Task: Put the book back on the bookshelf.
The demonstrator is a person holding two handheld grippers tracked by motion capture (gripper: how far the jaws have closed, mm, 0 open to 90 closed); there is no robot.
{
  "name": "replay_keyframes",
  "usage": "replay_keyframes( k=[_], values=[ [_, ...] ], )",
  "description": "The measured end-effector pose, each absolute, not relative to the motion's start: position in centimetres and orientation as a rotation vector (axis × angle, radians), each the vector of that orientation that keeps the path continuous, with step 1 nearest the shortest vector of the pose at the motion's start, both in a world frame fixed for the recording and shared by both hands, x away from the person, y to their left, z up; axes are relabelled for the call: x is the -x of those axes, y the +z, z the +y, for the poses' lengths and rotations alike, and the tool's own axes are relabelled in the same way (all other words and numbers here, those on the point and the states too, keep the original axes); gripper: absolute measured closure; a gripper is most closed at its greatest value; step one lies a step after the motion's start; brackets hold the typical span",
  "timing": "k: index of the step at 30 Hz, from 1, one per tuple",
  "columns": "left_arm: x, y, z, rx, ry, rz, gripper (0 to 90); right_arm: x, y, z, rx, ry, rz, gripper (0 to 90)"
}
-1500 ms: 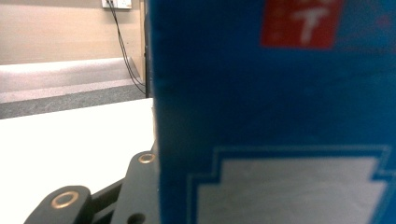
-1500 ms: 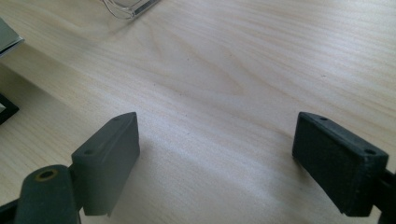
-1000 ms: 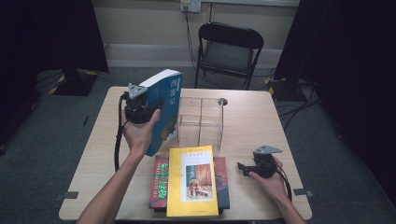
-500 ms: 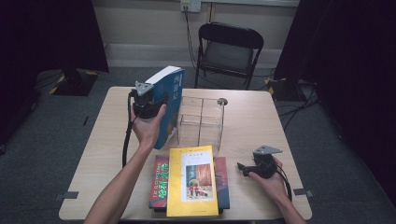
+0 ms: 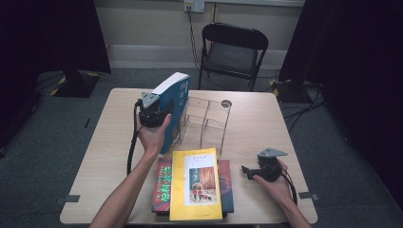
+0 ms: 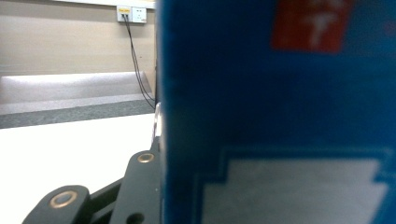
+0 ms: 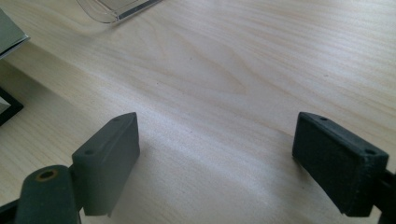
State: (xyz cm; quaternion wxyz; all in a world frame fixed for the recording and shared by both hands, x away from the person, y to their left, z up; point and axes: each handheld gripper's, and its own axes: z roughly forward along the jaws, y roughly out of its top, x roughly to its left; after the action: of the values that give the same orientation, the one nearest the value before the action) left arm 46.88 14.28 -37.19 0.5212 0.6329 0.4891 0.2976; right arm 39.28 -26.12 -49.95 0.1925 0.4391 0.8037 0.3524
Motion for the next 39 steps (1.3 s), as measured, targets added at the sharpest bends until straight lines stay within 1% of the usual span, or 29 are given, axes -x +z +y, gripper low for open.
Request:
replay_keyframes(
  k=[11, 17, 19, 23, 27, 34, 39],
  values=[
    [-44.7, -38.2, 16.2, -1.547, 0.690, 1.148, 59.0, -39.3, -49.9, -26.1, -1.232, 0.987, 2.256, 14.7],
    [-44.3, -38.3, 16.5, -1.544, 0.669, 1.132, 58.7, -39.3, -49.9, -26.1, -1.232, 0.987, 2.257, 14.7],
    [-44.1, -38.1, 16.8, -1.556, 0.645, 1.124, 57.8, -39.3, -49.9, -26.1, -1.232, 0.986, 2.257, 14.7],
    [-43.8, -37.8, 17.2, -1.579, 0.641, 1.121, 57.2, -39.3, -49.9, -26.1, -1.232, 0.986, 2.257, 14.7],
    [-43.6, -37.6, 17.9, -1.555, 0.624, 1.135, 55.7, -39.3, -49.9, -26.1, -1.231, 0.986, 2.257, 14.7],
    [-42.7, -36.0, 18.8, -1.552, 0.636, 1.084, 54.7, -39.3, -49.9, -26.1, -1.233, 0.987, 2.257, 14.7],
    [-42.5, -35.4, 19.4, -1.560, 0.594, 1.053, 51.6, -39.3, -49.9, -26.1, -1.233, 0.986, 2.257, 14.7]
  ],
)
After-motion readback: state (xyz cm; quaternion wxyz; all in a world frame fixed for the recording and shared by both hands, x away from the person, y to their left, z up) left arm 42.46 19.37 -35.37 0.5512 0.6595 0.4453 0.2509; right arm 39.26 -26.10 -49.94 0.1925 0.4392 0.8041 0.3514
